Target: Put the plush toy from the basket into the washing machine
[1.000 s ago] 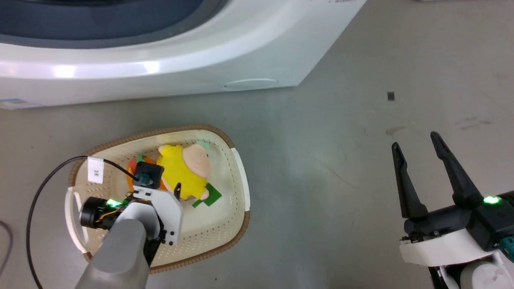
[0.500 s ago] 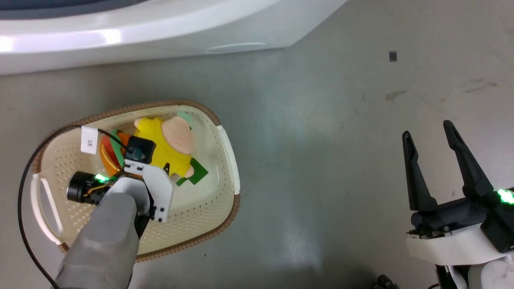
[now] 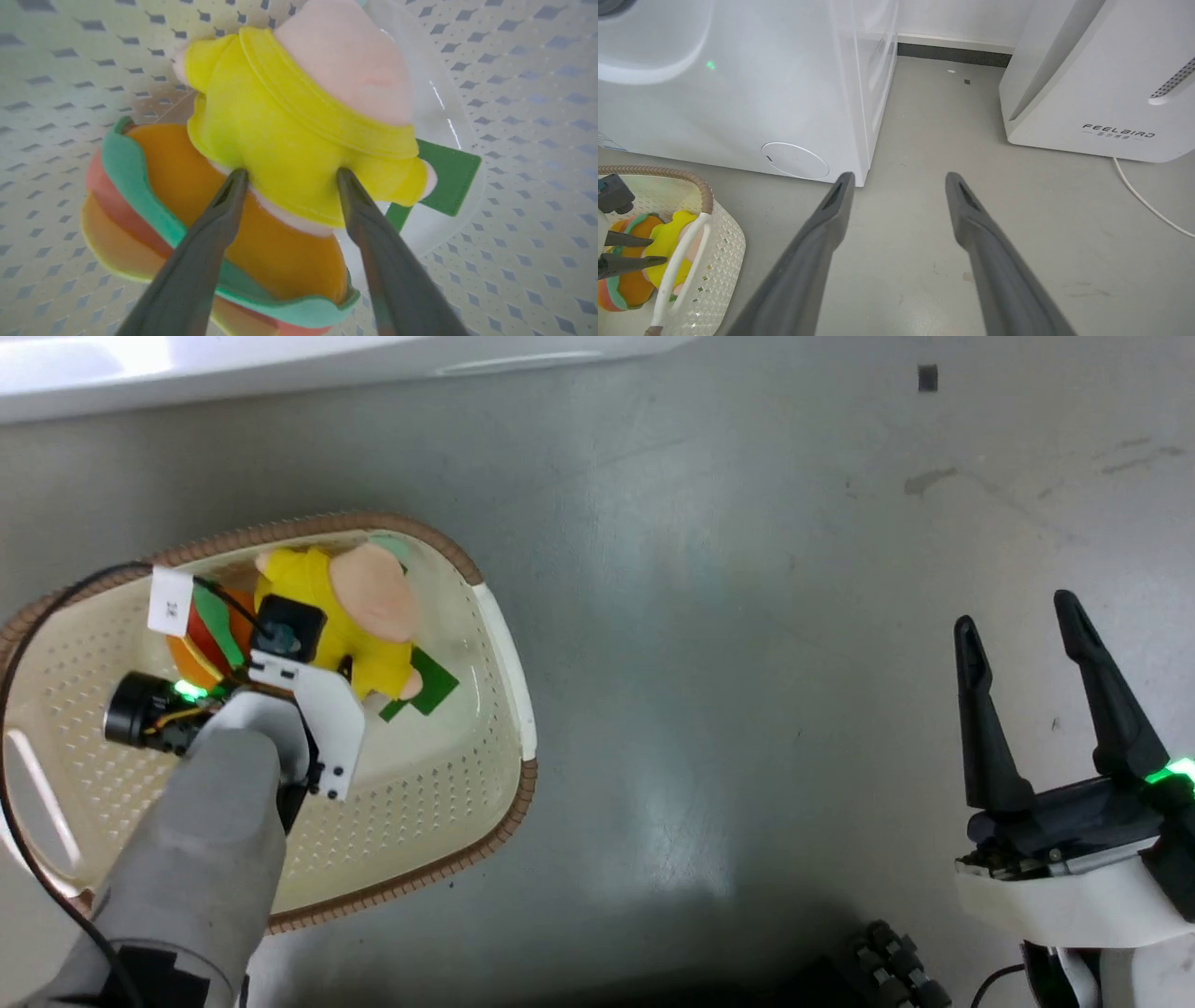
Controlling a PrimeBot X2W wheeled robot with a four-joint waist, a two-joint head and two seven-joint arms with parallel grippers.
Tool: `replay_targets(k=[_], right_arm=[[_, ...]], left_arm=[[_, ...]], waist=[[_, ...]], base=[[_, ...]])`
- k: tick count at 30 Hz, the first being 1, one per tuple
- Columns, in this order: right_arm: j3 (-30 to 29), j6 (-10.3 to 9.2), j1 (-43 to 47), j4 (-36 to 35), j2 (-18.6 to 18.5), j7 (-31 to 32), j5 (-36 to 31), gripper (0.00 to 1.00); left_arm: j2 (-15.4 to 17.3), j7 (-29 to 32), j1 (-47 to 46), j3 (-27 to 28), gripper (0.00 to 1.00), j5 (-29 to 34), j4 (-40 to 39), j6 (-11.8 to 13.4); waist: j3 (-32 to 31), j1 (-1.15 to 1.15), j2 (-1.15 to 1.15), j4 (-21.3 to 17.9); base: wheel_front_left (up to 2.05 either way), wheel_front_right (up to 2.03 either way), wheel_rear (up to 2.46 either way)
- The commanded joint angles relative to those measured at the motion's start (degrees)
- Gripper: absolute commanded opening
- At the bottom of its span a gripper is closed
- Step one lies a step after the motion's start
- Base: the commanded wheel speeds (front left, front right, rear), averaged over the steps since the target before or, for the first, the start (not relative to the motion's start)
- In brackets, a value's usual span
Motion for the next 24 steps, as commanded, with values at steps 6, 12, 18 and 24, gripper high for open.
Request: replay_targets(k=[6,12,18,24], right_arm=[[-0.2,-0.05,-1.5,-0.7,0.0,-0.8,0.2,1.0],[0.2,-0.05,-1.9,0.2,0.0,-0.8,0.2,1.0],[0.6,-0.05,-1.8,1.5,0.0,-0.8,0.1,1.0],[1.1,-0.05,-1.5,3.3,0.0,-0.8,0.0,1.0]], left_arm=[[0.2,0.4,-2.6,-1.4,0.0,-0.7,2.4,-0.6],[-0.4,0.4,-1.5,-1.8,0.0,-1.2,2.4,-0.9],[-0.7,-1.1,1.3,-1.7,0.0,-2.4,2.4,-0.6],[-1.1,-4.5,5.2,-1.6,0.0,-3.6,2.4,-1.0]], waist=[[2.3,-0.01,0.0,-0.3],[0.7,-0.01,0.0,-0.2],[-3.8,-0.01,0.0,-0.2],[-10.2,-0.01,0.0,-0.3]], base=[[0.0,0.0,0.0],[0.0,0.0,0.0],[0.0,0.0,0.0],[0.0,0.0,0.0]])
